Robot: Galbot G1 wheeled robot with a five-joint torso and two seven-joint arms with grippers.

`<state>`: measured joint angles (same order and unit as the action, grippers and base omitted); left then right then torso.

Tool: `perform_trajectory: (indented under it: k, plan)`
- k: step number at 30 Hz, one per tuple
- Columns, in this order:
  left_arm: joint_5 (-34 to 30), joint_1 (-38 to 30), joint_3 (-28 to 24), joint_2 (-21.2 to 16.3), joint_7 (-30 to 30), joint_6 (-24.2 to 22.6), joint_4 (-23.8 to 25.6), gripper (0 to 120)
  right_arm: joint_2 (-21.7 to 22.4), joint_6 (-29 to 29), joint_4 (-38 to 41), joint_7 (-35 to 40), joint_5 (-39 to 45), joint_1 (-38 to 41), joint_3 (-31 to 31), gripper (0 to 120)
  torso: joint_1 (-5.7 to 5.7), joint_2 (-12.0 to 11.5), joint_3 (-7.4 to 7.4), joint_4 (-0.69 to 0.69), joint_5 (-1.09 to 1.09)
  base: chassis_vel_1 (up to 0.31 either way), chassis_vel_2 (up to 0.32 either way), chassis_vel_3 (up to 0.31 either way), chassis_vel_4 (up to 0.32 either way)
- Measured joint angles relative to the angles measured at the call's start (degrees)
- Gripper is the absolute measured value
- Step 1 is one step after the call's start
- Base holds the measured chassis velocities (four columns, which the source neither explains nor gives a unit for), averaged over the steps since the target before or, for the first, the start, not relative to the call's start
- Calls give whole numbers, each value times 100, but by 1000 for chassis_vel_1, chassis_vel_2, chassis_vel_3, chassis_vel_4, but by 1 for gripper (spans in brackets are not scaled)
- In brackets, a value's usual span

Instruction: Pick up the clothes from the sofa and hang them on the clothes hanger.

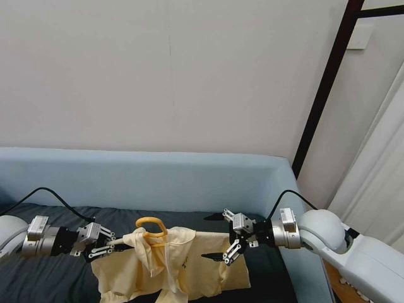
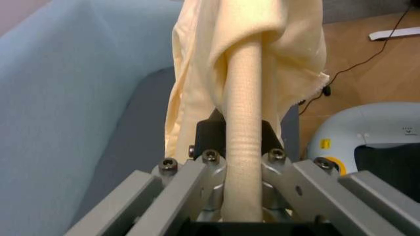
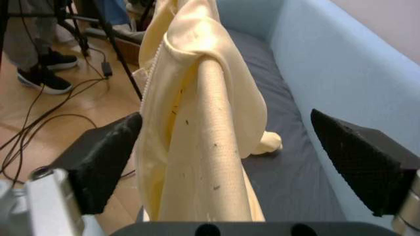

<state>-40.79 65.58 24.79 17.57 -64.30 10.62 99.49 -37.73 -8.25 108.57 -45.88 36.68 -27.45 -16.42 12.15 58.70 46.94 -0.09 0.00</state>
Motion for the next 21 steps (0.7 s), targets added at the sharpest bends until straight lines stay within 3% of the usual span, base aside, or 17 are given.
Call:
perform_trajectory:
  k: [3, 10, 13, 16, 18, 21]
  plan:
    - [1, 9, 32, -14, -7, 1, 31, 1, -38, -14, -75, -171, -52, 68, -42, 79, 0, 0, 0, 0, 0, 0, 0, 0, 0]
    - [41, 10, 38, -22, -33, 4, 63, 1, -73, -17, -176, -448, -110, 130, -54, 60, 0, 0, 0, 0, 0, 0, 0, 0, 0]
    - [53, -4, 40, -33, -38, 16, 42, 1, -94, -21, -222, -626, -137, 199, -59, 44, 0, 0, 0, 0, 0, 0, 0, 0, 0]
    - [62, -12, 43, -38, -41, 19, 35, 1, -105, -30, -239, -697, -142, 236, -65, 39, 0, 0, 0, 0, 0, 0, 0, 0, 0]
    - [80, -17, 50, -39, -57, 22, 31, 1, -124, -38, -269, -811, -150, 310, -92, 26, 0, 0, 0, 0, 0, 0, 0, 0, 0]
    - [111, -14, 58, -29, -78, 24, 29, 1, -146, -42, -301, -905, -171, 355, -125, 18, 0, 0, 0, 0, 0, 0, 0, 0, 0]
